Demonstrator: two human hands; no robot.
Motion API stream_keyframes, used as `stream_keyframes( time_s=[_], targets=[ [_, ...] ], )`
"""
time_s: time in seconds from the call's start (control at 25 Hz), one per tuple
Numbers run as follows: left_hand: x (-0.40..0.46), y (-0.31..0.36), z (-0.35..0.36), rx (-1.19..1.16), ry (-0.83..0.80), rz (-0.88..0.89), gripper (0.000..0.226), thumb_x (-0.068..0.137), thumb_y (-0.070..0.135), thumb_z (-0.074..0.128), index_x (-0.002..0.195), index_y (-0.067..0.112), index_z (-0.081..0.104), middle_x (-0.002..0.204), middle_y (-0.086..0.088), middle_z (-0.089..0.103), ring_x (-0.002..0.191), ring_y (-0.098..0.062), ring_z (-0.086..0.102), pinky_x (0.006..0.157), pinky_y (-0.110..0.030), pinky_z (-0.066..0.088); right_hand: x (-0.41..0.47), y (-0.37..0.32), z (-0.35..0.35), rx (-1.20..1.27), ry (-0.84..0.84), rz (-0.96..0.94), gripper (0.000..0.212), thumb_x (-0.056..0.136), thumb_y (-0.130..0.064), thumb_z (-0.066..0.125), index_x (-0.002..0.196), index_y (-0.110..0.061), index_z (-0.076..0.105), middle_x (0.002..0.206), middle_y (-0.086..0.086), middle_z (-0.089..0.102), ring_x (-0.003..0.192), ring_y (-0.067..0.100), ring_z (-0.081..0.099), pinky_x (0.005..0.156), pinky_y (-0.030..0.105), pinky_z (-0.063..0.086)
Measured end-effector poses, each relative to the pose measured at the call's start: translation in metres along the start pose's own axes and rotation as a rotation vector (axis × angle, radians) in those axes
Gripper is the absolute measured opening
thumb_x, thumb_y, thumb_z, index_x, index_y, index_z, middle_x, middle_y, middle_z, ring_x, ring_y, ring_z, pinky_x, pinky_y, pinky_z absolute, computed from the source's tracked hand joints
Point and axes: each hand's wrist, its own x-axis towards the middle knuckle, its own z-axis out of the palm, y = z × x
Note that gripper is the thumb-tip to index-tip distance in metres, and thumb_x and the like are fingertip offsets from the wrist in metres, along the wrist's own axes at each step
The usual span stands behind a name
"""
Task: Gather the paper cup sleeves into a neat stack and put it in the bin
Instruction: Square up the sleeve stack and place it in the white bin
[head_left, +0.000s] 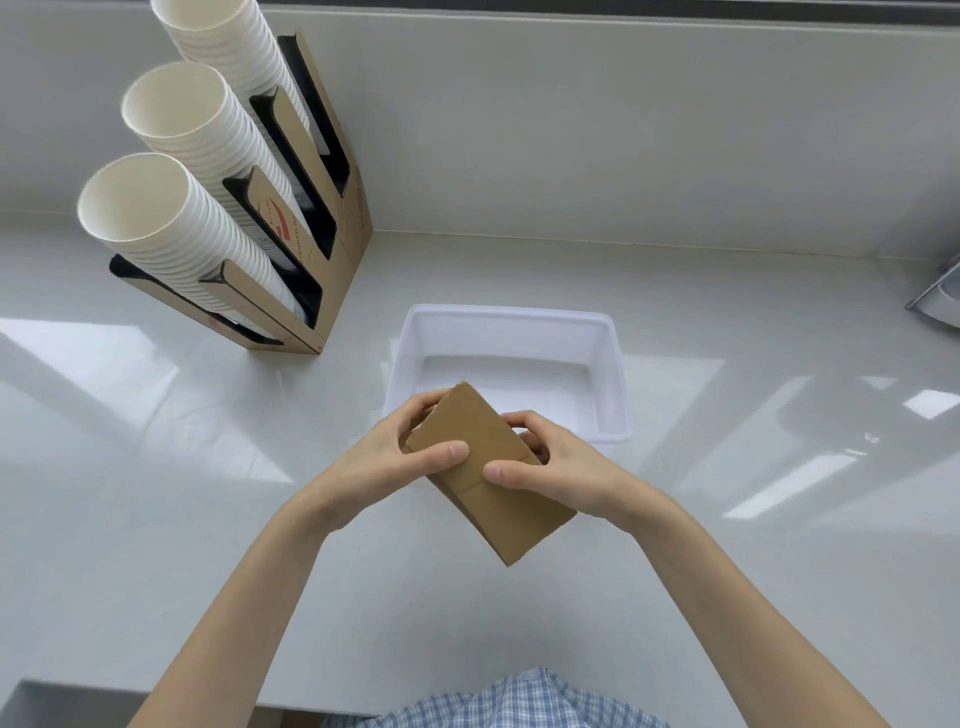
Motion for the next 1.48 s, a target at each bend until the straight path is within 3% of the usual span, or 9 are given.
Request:
stream_keyframes(
  time_s=[0.12,0.28,0.4,0.48,0.64,0.92,1.28,1.36,1.48],
  targets=[
    [0.011,0.011,-0.012,0.047,0.116,0.055,0.062,0.063,0.056,0.057,0.120,0.033,0.048,0.122,0.005,0.056,0.108,-0.009,0.058,0.092,-0.023,0.048,0.011,-0.011,-0.013,0.038,0.041,-0.005,0.059,0.062,-0.048,0.062,0.117,-0.029,0.047,0.095,-0.007,0.063,0.082,0.005,0.063,0.067,0.018,0.046],
    [0.026,0.022,-0.029,-0.014,0.330,0.093,0.030,0.090,0.031,0.046,0.117,0.019,0.053,0.111,0.004,0.059,0.106,-0.011,0.059,0.087,-0.025,0.053,0.039,-0.020,-0.030,0.195,0.129,0.007,0.067,0.060,-0.052,0.065,0.114,-0.014,0.053,0.093,-0.001,0.063,0.081,0.013,0.062,0.072,0.027,0.047],
    [0.045,0.014,-0.038,0.044,0.505,0.021,0.024,0.091,0.022,0.044,0.113,0.022,0.054,0.106,0.009,0.058,0.105,-0.015,0.054,0.093,-0.032,0.046,0.062,-0.024,-0.039,0.360,0.153,0.060,0.042,0.076,-0.046,0.062,0.096,-0.009,0.059,0.073,0.000,0.062,0.060,0.012,0.060,0.054,0.025,0.040],
    [0.056,0.004,-0.039,0.064,0.575,-0.055,0.029,0.090,0.020,0.043,0.118,0.021,0.051,0.120,0.004,0.054,0.108,-0.015,0.050,0.090,-0.030,0.040,0.077,-0.019,-0.037,0.440,0.200,0.133,0.030,0.082,-0.041,0.058,0.085,-0.012,0.061,0.068,-0.001,0.063,0.056,0.011,0.060,0.047,0.020,0.039],
    [0.071,-0.012,-0.035,0.023,0.578,-0.171,0.041,0.092,0.026,0.041,0.132,0.018,0.038,0.141,0.000,0.040,0.121,-0.015,0.042,0.093,-0.026,0.032,0.107,-0.004,-0.028,0.504,0.238,0.285,0.047,0.077,-0.041,0.065,0.106,-0.004,0.058,0.089,0.007,0.067,0.076,0.019,0.064,0.056,0.025,0.047],
    [0.088,-0.020,-0.031,-0.096,0.576,-0.212,0.036,0.095,0.025,0.030,0.128,0.018,0.045,0.130,0.002,0.049,0.117,-0.012,0.044,0.096,-0.026,0.033,0.144,0.009,-0.008,0.435,0.148,0.408,0.066,0.074,-0.047,0.064,0.120,-0.003,0.048,0.107,0.010,0.065,0.079,0.017,0.064,0.049,0.021,0.047],
    [0.091,-0.019,-0.024,-0.101,0.563,-0.223,0.038,0.097,0.024,0.026,0.132,0.017,0.036,0.120,0.008,0.041,0.109,-0.005,0.037,0.087,-0.018,0.031,0.161,0.003,0.007,0.346,0.110,0.417,0.091,0.062,-0.065,0.063,0.127,-0.008,0.038,0.125,0.010,0.055,0.107,0.023,0.058,0.080,0.032,0.053],
    [0.091,-0.020,-0.023,-0.105,0.564,-0.223,0.038,0.097,0.024,0.025,0.132,0.017,0.037,0.118,0.008,0.043,0.106,-0.005,0.039,0.072,-0.010,0.035,0.155,0.000,0.003,0.249,0.108,0.441,0.104,0.058,-0.074,0.056,0.135,-0.009,0.031,0.142,0.007,0.037,0.124,0.025,0.045,0.101,0.038,0.043],
    [0.092,-0.021,-0.023,-0.116,0.562,-0.221,0.038,0.097,0.024,0.025,0.131,0.017,0.037,0.119,0.005,0.045,0.105,-0.007,0.042,0.067,-0.010,0.035,0.148,-0.001,-0.004,0.172,0.137,0.432,0.086,0.079,-0.064,0.045,0.140,-0.008,0.021,0.151,0.006,0.016,0.137,0.027,0.025,0.111,0.043,0.029]
  ],
)
